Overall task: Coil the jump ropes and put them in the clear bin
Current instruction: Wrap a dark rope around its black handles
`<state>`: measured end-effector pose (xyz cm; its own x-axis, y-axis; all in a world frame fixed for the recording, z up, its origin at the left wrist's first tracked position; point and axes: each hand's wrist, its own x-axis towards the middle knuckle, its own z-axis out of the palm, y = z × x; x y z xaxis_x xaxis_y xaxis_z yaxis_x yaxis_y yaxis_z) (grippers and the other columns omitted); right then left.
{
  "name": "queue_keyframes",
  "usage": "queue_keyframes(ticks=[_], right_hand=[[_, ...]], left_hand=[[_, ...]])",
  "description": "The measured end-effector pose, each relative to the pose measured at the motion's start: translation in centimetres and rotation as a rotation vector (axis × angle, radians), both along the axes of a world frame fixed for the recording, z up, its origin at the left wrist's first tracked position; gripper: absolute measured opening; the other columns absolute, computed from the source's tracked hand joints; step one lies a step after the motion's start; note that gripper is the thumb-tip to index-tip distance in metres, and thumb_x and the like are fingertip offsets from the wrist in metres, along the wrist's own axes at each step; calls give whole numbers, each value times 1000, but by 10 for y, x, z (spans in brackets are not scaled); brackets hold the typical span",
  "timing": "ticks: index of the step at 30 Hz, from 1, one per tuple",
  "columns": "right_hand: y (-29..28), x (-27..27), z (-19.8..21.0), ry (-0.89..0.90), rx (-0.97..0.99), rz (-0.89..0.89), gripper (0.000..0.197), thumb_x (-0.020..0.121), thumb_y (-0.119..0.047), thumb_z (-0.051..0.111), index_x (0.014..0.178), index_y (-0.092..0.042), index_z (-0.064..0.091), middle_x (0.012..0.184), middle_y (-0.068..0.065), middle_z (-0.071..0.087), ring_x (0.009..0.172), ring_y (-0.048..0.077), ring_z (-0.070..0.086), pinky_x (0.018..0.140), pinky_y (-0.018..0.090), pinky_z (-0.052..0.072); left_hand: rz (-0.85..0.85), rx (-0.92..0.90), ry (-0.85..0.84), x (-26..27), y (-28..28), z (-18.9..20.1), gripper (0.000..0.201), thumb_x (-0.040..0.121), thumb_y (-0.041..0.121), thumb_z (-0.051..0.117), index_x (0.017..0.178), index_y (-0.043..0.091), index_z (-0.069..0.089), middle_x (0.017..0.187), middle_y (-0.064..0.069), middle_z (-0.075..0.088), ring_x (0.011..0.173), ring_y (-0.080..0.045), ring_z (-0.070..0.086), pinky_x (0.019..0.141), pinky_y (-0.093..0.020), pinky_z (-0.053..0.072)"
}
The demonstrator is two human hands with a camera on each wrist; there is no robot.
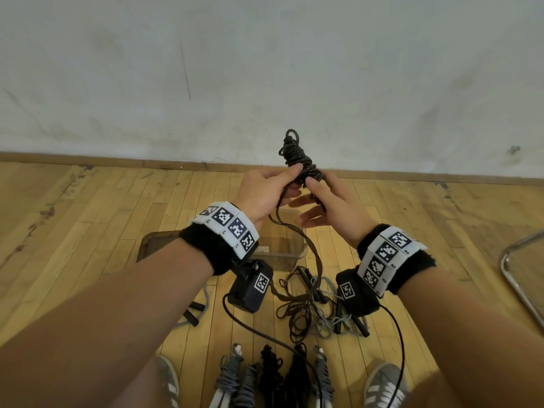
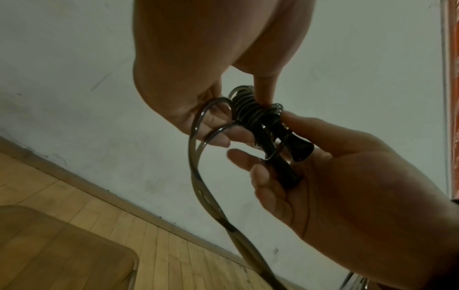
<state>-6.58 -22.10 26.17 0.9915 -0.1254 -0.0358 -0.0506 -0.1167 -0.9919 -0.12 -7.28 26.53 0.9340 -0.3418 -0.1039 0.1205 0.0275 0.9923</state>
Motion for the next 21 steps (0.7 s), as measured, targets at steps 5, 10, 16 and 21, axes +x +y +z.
queue_keyframes(ticks=[5,10,16,21], right_hand=[[-6,2,-1,-101,-138,-35,34,103,-24,57,136,-17,53,93,4,72,71,17,72,70,31,61],[-11,1,0,-188,-271,-93,28,101,-26,63,128,-22,61,95,0,71,70,13,72,69,29,60],[-17,1,-8,-257,-637,-183,43,96,-33,68,137,-31,57,104,-16,68,85,0,65,78,12,50],[-16,2,-3,-338,-887,-251,55,93,-30,72,144,-28,53,112,-2,72,98,19,66,84,36,55]], left_hand=[[5,2,-20,-1,-1,-1,30,94,43,71,106,17,78,96,-1,80,90,-18,77,83,-32,61],[0,54,85,1,-3,1,42,87,53,76,104,15,71,88,-6,79,76,-18,77,72,-33,63],[-2,68,82,-1,-2,0,26,93,37,74,99,12,71,87,-8,80,67,-11,72,62,-24,58],[0,18,21,-3,-4,4,23,97,33,70,105,12,74,87,-7,80,68,-13,73,66,-26,60]])
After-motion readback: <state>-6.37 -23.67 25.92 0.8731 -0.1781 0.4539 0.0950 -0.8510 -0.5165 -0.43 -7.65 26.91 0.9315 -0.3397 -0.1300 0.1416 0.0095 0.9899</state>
